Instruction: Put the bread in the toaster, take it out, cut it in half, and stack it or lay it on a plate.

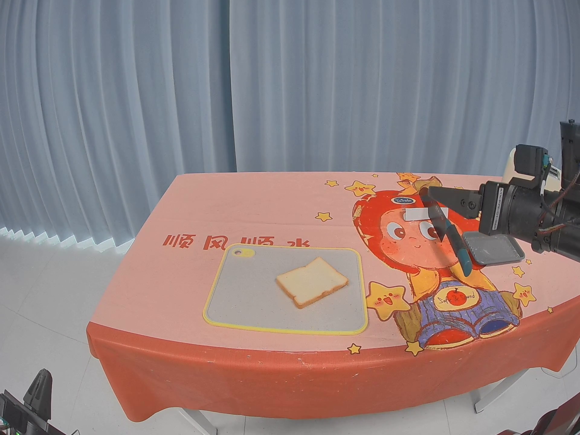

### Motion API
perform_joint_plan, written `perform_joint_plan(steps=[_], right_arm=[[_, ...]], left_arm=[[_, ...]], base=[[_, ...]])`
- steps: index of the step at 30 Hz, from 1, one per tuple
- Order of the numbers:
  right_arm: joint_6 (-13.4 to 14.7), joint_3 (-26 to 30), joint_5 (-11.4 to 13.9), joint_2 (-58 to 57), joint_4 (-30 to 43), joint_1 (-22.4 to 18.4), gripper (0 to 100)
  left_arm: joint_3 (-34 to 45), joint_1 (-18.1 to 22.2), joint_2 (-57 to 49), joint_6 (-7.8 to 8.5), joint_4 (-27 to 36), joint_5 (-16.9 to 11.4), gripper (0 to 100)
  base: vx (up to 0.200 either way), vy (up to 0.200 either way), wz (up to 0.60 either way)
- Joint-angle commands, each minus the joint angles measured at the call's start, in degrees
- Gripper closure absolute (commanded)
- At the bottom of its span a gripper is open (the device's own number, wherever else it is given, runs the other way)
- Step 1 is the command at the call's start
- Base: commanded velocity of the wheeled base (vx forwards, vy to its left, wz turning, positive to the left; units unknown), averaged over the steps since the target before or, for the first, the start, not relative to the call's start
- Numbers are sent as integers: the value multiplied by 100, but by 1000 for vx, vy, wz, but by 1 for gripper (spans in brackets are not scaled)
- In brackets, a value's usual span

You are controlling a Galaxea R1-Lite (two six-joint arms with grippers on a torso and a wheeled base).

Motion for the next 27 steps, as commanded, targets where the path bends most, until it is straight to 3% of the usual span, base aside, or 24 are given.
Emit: perform_joint_plan(steps=[1,13,17,27], right_arm=[[-32,-54,49,149,-13,-358,0],[-199,96,58,413,-435,-376,0],[-313,-194,58,527,-426,-165,0],[-243,-133,14,887,-769,-384,0]], left_arm=[[101,2,7,-2,0,1,100],[101,2,7,-2,-9,1,100],[101,2,7,-2,-9,1,100],[101,2,7,-2,-9,1,100]], base=[[0,0,0],[0,0,0],[0,0,0],[0,0,0]])
